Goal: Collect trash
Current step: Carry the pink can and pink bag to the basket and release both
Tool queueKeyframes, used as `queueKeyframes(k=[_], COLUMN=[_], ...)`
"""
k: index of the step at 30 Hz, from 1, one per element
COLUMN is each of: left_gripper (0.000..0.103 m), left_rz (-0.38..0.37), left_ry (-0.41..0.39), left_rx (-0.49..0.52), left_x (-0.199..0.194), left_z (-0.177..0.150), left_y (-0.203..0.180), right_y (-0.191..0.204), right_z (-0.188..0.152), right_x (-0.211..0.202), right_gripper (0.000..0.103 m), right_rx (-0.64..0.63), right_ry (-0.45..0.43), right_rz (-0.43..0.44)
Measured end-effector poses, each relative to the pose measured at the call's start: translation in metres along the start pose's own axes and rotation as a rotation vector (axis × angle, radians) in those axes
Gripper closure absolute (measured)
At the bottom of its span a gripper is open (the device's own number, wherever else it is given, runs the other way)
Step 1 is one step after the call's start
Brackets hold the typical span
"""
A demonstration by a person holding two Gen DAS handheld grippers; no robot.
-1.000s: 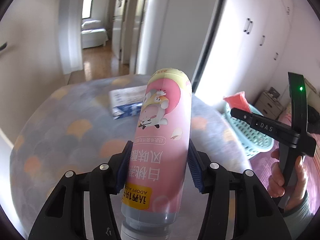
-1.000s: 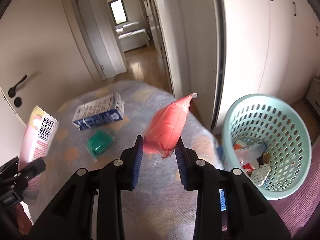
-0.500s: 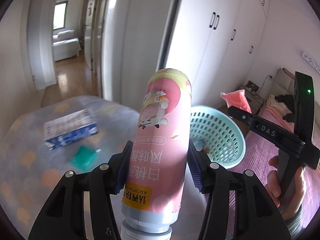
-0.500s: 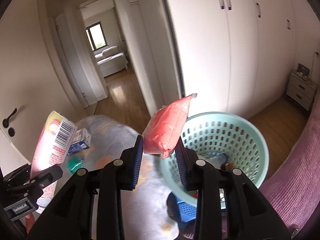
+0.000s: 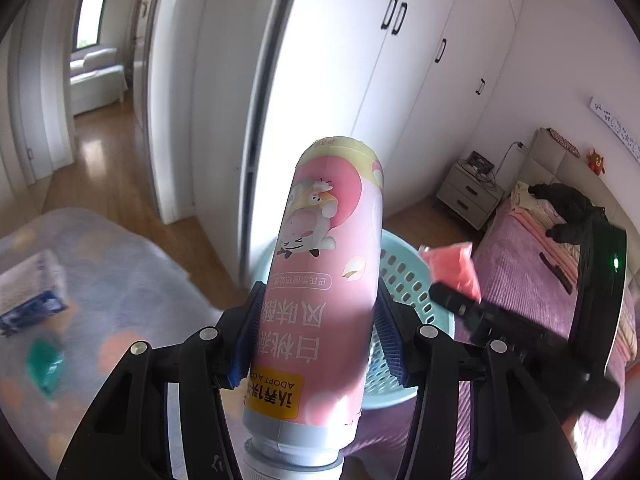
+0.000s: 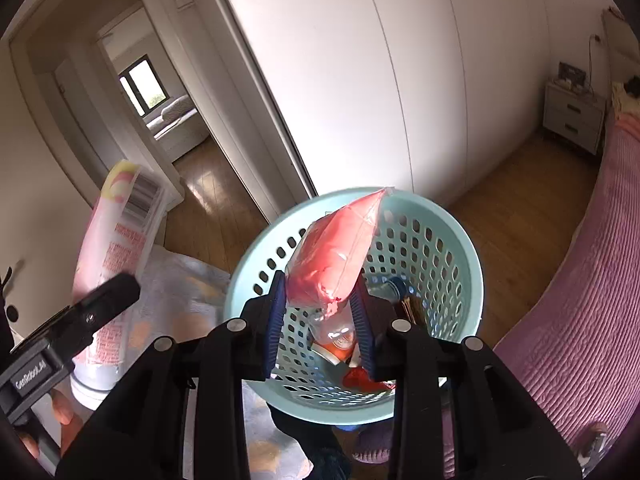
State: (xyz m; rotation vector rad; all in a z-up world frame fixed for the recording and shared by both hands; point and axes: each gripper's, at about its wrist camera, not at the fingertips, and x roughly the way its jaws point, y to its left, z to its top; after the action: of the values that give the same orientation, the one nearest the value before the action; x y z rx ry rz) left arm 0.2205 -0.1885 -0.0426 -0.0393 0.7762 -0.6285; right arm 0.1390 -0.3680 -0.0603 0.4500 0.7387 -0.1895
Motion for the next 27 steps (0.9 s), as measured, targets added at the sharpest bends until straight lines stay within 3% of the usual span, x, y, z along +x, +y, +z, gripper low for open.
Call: queueKeyframes(k=[5, 11, 12, 15, 18, 27], left_gripper=[0.053, 0.052, 0.048, 0.034, 0.034, 0.034], left_rz=[-0.043, -0.03, -0.031, -0.033, -0.036, -0.036], left_ry=[0.046, 0.055, 0.046, 0.013, 0.009, -0.024], left_rx=[-0.059, -0.05, -0.047, -0.035, -0.041, -0.09], left_x=[0.045, 0.08, 0.083, 0.078, 0.071, 0.036], left_z=[0.008, 0.008, 0.008, 0.005, 0.004, -0.003], left_y=[-0.005, -0.014, -0.019, -0.018, -0.014, 0.006], right_y=[-0.019, -0.026, -0.028, -0.028, -0.031, -0.025], right_z=[0.002, 0.002, 0.002, 0.003, 0.004, -0.002], right_x=[0.021, 0.04, 0.04, 0.045, 0.041, 0.022], right_gripper=[0.074, 0.073, 0.073, 0.071, 0.054, 0.053], right_rx=[0.057, 0.055, 0.055, 0.055, 0.075, 0.07], right_ry=[0.053, 0.085, 0.086, 0.089, 0.071, 0.054], right_rz=[-0.016, -0.047, -0.053, -0.044, -0.048, -0.02])
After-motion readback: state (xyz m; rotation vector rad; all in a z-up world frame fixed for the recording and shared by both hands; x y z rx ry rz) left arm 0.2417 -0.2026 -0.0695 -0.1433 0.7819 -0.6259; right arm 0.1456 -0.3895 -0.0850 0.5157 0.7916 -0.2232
